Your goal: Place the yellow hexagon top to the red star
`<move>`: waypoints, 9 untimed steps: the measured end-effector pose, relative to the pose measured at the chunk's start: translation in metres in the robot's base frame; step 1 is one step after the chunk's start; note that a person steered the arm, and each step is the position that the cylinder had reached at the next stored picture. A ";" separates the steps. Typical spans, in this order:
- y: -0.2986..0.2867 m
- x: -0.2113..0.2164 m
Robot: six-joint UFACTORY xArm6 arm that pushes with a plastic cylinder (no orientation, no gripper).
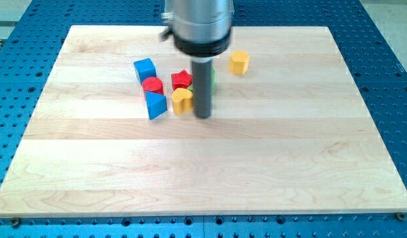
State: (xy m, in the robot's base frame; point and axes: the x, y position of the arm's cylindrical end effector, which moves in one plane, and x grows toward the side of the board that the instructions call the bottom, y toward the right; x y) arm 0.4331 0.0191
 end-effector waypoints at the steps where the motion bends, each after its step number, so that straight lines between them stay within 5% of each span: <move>1: 0.021 -0.014; 3: 0.073 -0.076; 5: 0.021 -0.115; 6: 0.073 -0.154; 8: -0.039 -0.139; 9: -0.055 -0.175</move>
State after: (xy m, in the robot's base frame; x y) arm 0.2580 -0.0364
